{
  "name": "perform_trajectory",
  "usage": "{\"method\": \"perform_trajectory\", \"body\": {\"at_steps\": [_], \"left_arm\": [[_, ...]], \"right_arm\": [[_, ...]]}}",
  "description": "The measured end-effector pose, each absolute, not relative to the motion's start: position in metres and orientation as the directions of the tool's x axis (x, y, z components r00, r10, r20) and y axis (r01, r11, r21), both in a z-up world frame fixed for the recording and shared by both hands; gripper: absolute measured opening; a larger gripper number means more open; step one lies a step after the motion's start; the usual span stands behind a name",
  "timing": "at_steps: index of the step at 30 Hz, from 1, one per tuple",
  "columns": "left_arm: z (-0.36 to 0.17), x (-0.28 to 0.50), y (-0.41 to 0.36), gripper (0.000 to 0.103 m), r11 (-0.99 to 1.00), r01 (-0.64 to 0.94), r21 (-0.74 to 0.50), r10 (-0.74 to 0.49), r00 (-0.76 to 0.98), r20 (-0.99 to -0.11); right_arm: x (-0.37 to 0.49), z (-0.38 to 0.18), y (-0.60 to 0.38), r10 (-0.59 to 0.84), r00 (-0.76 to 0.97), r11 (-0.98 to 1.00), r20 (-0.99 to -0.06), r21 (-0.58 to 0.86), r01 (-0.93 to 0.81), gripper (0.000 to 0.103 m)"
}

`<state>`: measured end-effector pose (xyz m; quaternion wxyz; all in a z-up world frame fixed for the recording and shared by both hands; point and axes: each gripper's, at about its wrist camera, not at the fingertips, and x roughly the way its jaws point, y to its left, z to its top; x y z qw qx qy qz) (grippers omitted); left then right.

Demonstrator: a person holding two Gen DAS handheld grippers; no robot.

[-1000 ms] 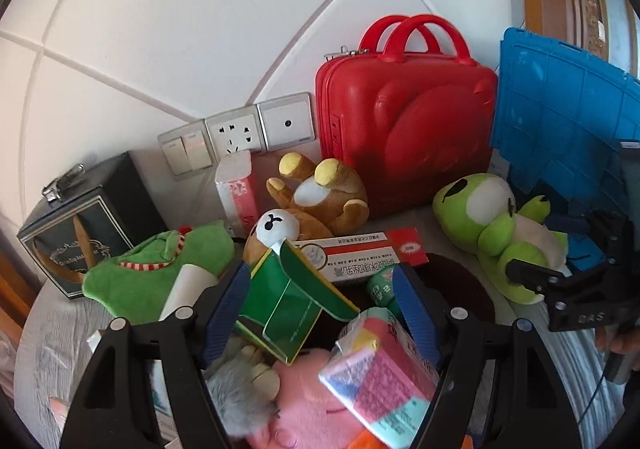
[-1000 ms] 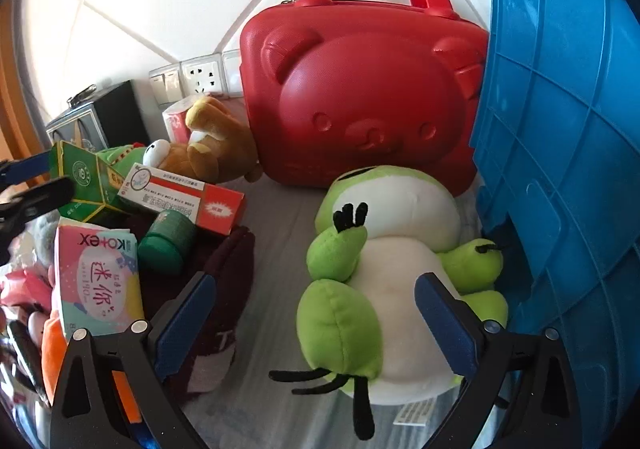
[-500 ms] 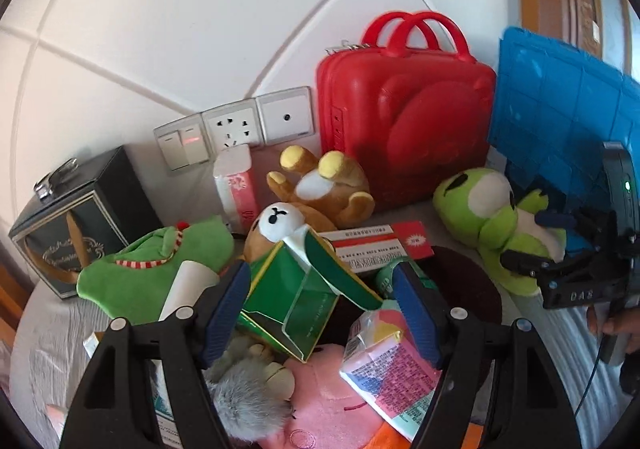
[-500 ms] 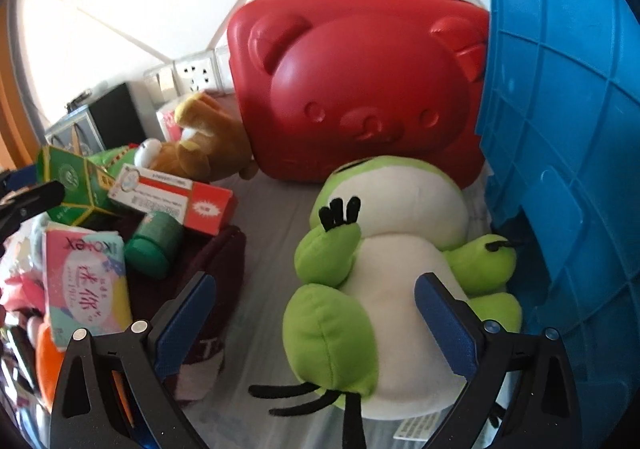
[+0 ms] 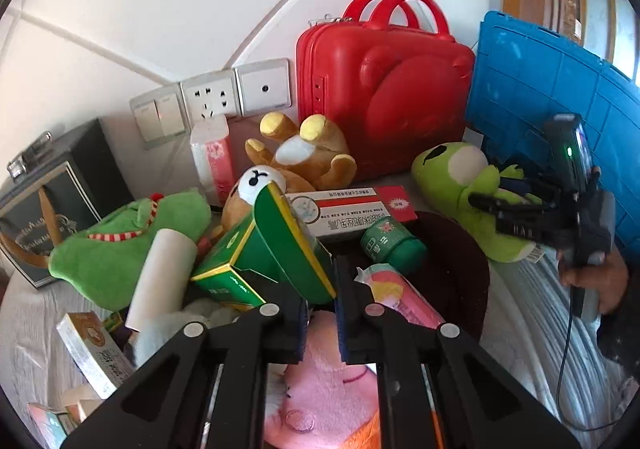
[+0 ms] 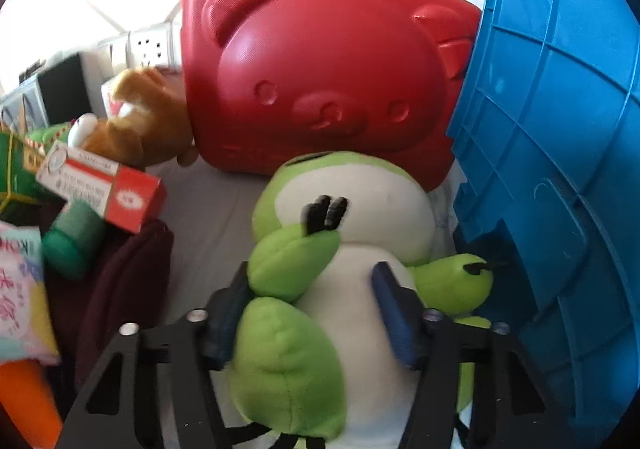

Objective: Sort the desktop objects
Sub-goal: 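Grasp the green box with left tool while right tool grasps the green frog plush, then carry green box and frog plush over the blue bin and open both tools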

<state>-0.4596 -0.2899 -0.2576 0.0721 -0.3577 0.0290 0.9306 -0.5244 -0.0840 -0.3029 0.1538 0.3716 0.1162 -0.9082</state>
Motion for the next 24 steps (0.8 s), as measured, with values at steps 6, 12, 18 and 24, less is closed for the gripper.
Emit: {"method": "perform_trajectory", "body": {"at_steps": [6,12,18,24], "left_arm": [[-0.235,-0.440,-0.283,0.010,-0.982,-0.184,0.043,0.118,-0.775,-0.621],[-0.219,-0.425,-0.275,0.010,-0.977,-0.201,0.066,0.123,-0.793,-0.596],[-0.202,-0.408,-0.267,0.010,-0.976,-0.208,0.070,0.132,-0.811,-0.570],[-0.179,-0.383,-0.263,0.010,-0.976,-0.206,0.074,0.135,-0.830,-0.541]], "right_arm": [[-0.510,-0.280,-0.078,-0.291,-0.663,-0.915,-0.690,-0.002,0.404,0.018],[-0.492,-0.260,-0.061,-0.376,-0.641,-0.902,-0.669,0.107,0.417,0.016],[-0.466,-0.225,-0.058,-0.450,-0.637,-0.873,-0.626,0.161,0.460,0.016],[-0.433,-0.184,-0.069,-0.519,-0.635,-0.834,-0.571,0.176,0.523,0.015]]}}
